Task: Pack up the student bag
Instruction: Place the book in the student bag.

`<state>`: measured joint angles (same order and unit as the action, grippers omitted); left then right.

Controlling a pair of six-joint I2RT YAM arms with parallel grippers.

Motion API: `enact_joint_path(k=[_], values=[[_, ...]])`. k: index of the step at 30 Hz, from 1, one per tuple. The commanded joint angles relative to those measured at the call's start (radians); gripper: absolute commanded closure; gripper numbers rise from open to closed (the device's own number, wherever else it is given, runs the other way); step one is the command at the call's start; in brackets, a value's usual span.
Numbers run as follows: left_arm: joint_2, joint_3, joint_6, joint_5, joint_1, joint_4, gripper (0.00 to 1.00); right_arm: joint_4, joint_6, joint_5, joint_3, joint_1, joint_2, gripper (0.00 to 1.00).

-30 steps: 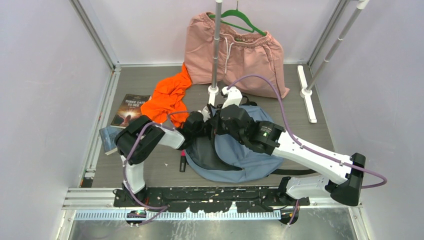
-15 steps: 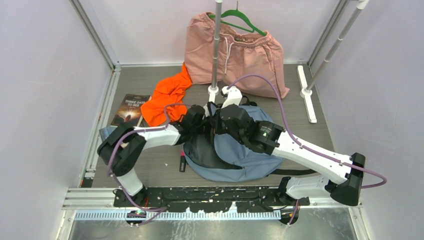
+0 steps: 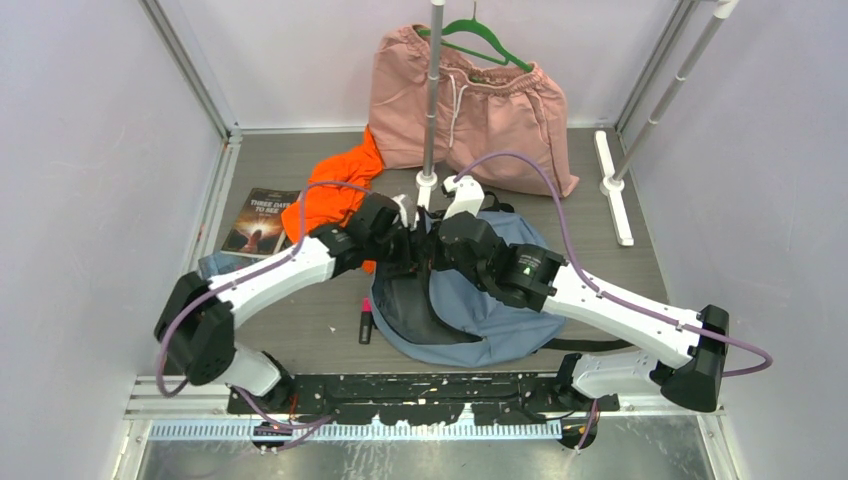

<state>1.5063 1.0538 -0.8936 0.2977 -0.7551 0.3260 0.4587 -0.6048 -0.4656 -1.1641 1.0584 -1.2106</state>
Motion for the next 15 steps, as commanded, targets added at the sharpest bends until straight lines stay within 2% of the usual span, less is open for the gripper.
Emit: enact_joint_path(k=[1, 5, 7, 10, 12, 15], values=[[-0.176, 0.036, 0.093, -0.087, 0.065, 0.177, 0.26, -0.077, -0.015, -0.043, 0.002, 0.003, 0.043, 0.99], [-0.309, 0.026, 0.133, -0.130, 0.167, 0.314, 0.24, -0.075, -0.013, -0.048, 0.015, 0.001, 0.041, 0.99], [-0.371, 0.021, 0.136, -0.174, 0.244, 0.389, 0.27, -0.074, -0.009, -0.042, 0.027, -0.001, 0.032, 0.99], [-0.455, -0.016, 0.112, -0.166, 0.423, 0.458, 0.27, -0.090, -0.010, -0.023, 0.063, -0.002, 0.009, 0.99], [-0.500, -0.050, 0.096, -0.116, 0.583, 0.463, 0.24, -0.089, -0.019, -0.011, 0.084, -0.002, -0.022, 0.99], [-0.521, -0.090, 0.093, -0.044, 0.738, 0.470, 0.19, -0.104, -0.027, 0.003, 0.125, -0.003, -0.052, 0.99]])
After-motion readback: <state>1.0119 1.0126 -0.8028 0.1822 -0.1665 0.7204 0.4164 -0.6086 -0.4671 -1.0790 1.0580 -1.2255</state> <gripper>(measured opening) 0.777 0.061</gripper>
